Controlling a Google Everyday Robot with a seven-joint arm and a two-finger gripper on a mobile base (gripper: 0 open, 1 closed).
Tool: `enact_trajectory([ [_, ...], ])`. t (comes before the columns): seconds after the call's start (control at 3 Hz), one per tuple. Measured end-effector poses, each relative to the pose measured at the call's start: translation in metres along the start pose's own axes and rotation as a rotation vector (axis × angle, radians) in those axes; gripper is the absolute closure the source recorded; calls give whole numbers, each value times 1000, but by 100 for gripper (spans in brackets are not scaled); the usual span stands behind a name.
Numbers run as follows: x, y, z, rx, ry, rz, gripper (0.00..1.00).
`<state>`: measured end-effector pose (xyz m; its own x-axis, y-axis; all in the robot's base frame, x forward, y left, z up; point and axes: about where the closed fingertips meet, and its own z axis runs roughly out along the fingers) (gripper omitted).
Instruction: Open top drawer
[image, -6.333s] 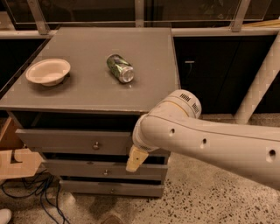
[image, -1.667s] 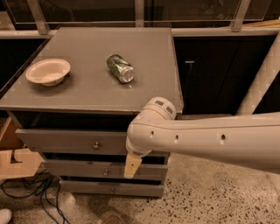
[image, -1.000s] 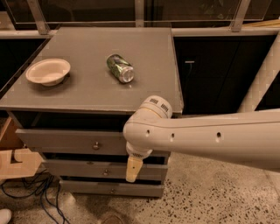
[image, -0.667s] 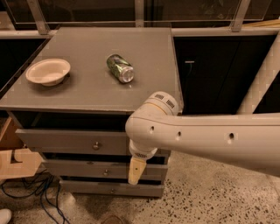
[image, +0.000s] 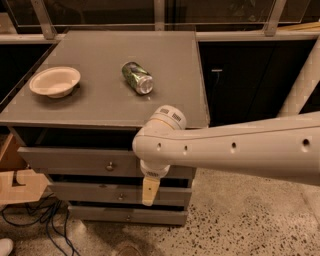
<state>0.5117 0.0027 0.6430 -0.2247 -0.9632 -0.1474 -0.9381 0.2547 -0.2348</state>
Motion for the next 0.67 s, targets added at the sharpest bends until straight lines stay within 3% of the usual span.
enact_trajectory([
  [0.67, -4, 0, 7, -12, 16, -27, 0],
])
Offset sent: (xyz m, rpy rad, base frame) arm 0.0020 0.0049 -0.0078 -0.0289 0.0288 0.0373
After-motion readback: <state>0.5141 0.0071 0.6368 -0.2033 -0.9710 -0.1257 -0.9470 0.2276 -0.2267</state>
